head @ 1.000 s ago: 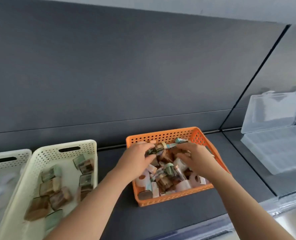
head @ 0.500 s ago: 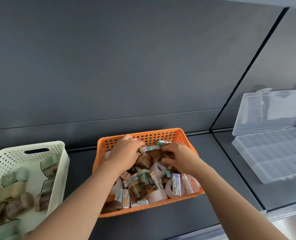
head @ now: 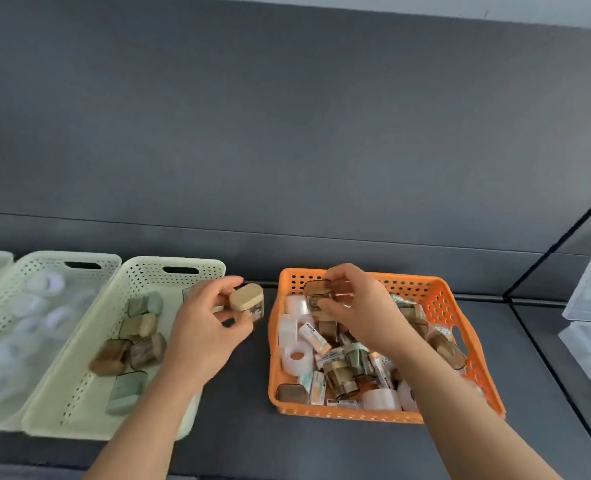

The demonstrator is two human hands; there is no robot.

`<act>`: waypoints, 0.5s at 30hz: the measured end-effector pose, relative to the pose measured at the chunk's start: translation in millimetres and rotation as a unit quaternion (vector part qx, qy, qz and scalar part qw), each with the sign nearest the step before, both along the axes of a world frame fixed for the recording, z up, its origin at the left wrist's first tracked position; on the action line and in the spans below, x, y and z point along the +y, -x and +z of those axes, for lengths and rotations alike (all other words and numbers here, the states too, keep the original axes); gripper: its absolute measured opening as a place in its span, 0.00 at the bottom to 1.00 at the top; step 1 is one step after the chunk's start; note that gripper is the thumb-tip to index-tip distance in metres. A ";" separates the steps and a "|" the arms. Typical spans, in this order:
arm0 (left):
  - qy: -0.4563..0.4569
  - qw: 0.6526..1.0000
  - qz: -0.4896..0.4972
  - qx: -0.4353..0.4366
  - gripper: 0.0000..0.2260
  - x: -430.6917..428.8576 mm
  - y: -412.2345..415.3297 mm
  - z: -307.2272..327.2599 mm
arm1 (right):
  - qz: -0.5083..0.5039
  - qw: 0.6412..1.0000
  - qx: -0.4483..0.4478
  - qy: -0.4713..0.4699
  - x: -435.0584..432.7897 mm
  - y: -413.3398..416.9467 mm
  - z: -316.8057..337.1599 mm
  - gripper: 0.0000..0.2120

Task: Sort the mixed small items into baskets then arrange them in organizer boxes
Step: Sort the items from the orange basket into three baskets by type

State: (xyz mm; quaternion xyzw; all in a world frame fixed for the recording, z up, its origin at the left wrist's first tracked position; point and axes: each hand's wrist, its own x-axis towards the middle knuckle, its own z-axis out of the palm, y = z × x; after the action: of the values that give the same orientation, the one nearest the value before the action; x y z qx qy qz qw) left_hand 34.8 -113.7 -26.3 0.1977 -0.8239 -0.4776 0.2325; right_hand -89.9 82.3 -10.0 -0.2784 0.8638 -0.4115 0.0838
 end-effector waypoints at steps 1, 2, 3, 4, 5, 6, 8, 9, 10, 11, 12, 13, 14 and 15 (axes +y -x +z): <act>-0.001 1.000 0.018 0.003 0.20 -14.5 -10.9 -0.5 | 0.009 1.000 -0.004 0.005 -15.6 -7.0 0.1 0.13; -0.003 0.999 0.033 -0.002 0.20 -28.6 -21.4 -0.5 | 0.019 1.000 -0.010 0.009 -31.5 -14.0 -0.7 0.13; -0.007 0.999 0.046 -0.007 0.20 -41.8 -31.7 -0.5 | 0.033 0.999 -0.018 0.016 -47.1 -20.9 -1.9 0.13; -0.011 0.998 0.056 -0.016 0.19 -54.3 -41.1 -1.0 | 0.046 0.998 -0.024 0.022 -62.5 -27.4 -4.1 0.14; -0.020 0.998 0.062 -0.020 0.18 -66.9 -49.7 -2.6 | 0.057 0.998 -0.029 0.028 -77.8 -34.1 -6.2 0.14; -0.033 0.997 0.062 -0.023 0.17 -78.0 -57.3 -3.5 | 0.062 0.997 -0.031 0.034 -92.4 -40.7 -8.2 0.14; -0.028 0.997 0.057 -0.038 0.16 -100.8 -69.3 -10.3 | 0.060 0.997 -0.029 0.036 -119.5 -52.0 -13.7 0.13; -0.004 0.997 0.057 -0.059 0.16 -111.0 -73.2 -14.4 | 0.059 0.997 -0.028 0.029 -131.3 -56.6 -16.7 0.13; 0.025 0.994 0.058 -0.085 0.16 -120.2 -76.9 -18.2 | 0.059 0.998 -0.025 0.021 -141.8 -60.5 -19.7 0.13; 0.053 0.991 0.054 -0.111 0.16 -129.4 -79.2 -22.4 | 0.060 0.998 -0.020 0.011 -151.4 -63.6 -22.5 0.14; 0.074 0.987 0.045 -0.135 0.16 -135.9 -80.3 -25.2 | 0.060 0.998 -0.012 -0.003 -159.2 -65.6 -24.4 0.15; 0.089 0.983 0.035 -0.155 0.16 -140.7 -80.8 -27.5 | 0.059 0.998 0.003 -0.024 -165.9 -66.8 -25.8 0.15; 0.099 0.980 0.028 -0.173 0.16 -145.3 -80.9 -28.9 | 0.061 0.997 0.021 -0.050 -172.6 -67.6 -27.0 0.16; 0.105 0.977 0.022 -0.186 0.15 -149.1 -80.7 -29.7 | 0.064 0.994 0.038 -0.076 -178.7 -68.5 -28.0 0.16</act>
State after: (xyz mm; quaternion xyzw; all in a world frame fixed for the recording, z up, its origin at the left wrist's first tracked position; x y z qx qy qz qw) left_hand 115.4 -262.8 -56.0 0.2759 -0.8937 -0.3379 0.1050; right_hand -21.4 -96.4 -38.0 -0.3412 0.8757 -0.3273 0.0984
